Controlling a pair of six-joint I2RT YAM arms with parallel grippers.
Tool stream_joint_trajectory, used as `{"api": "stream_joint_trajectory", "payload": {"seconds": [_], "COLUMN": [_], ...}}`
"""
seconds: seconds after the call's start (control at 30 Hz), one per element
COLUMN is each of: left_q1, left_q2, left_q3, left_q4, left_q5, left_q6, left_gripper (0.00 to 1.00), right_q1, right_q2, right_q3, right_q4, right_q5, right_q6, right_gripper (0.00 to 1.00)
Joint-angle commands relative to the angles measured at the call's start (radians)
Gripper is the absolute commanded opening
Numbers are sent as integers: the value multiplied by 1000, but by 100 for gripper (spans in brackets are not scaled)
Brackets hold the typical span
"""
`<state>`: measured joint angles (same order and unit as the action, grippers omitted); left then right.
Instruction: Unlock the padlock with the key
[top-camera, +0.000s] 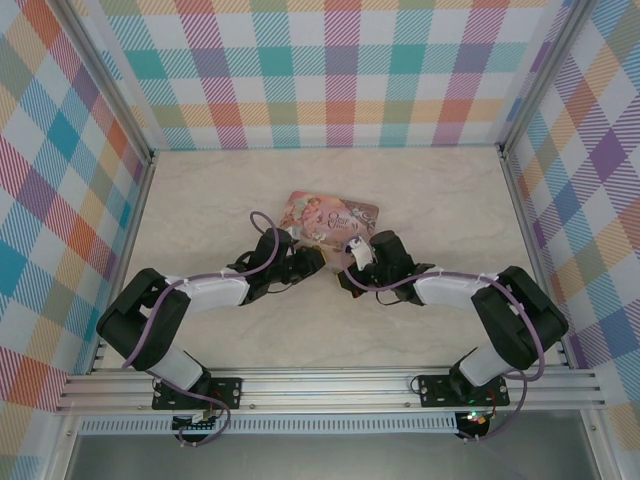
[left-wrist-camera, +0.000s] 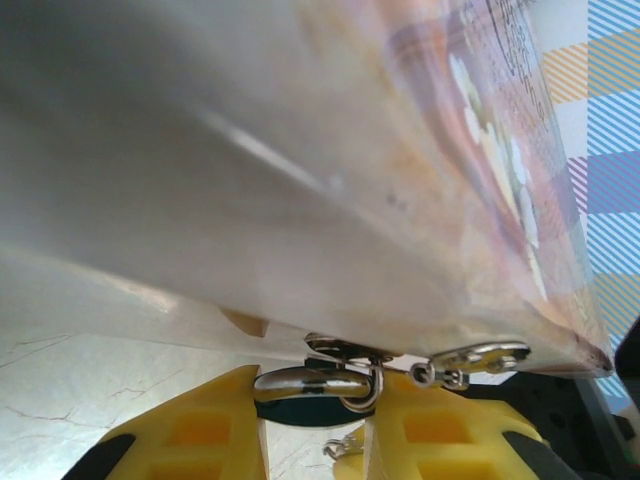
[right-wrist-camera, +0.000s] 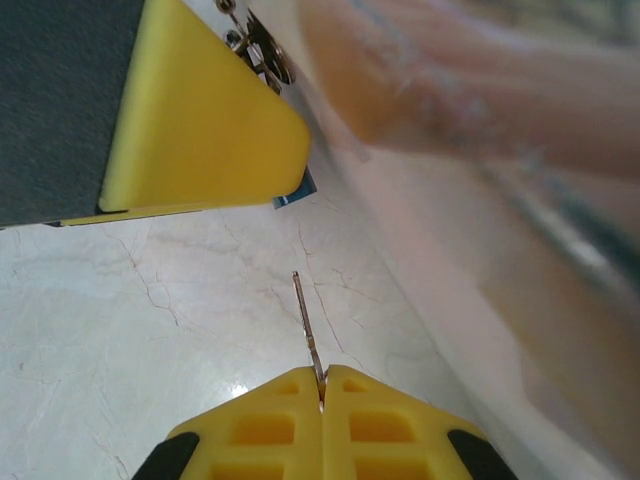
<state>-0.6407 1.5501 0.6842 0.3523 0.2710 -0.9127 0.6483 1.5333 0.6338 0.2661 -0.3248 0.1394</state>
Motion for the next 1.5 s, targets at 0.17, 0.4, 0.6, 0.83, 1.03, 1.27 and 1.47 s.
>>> {"api": "stream_joint_trajectory", "payload": {"seconds": [0.17, 0.4, 0.6, 0.83, 1.03, 1.27, 1.47], "left_q1": [-7, -7, -8, -7, -7, -7, -8], "left_q2": [-3, -8, -8, -10, -9, -5, -5], "left_q3": [30, 29, 30, 38, 54, 63, 61], "left_q4": [33, 36, 30, 27, 18, 25, 27], "left_q5": [46, 41, 35, 30, 33, 45, 53], "left_q6": [-38, -44, -45, -68, -90, -97, -106], "left_gripper": [16, 15, 14, 13, 13, 13, 13], "right_q1": [26, 31, 34, 35, 35, 35, 35], "right_q2": [25, 63, 68, 56, -10, -25, 2], "right_q3": [19, 36, 48, 40, -2, 1, 31], "right_q4": [56, 76, 103, 112, 79, 43, 34], "right_q5": [-2, 21, 2, 24, 68, 83, 96], "right_q6": [-48, -58, -68, -83, -85, -79, -78], "right_gripper": [7, 7, 7, 7, 7, 7, 7]}}
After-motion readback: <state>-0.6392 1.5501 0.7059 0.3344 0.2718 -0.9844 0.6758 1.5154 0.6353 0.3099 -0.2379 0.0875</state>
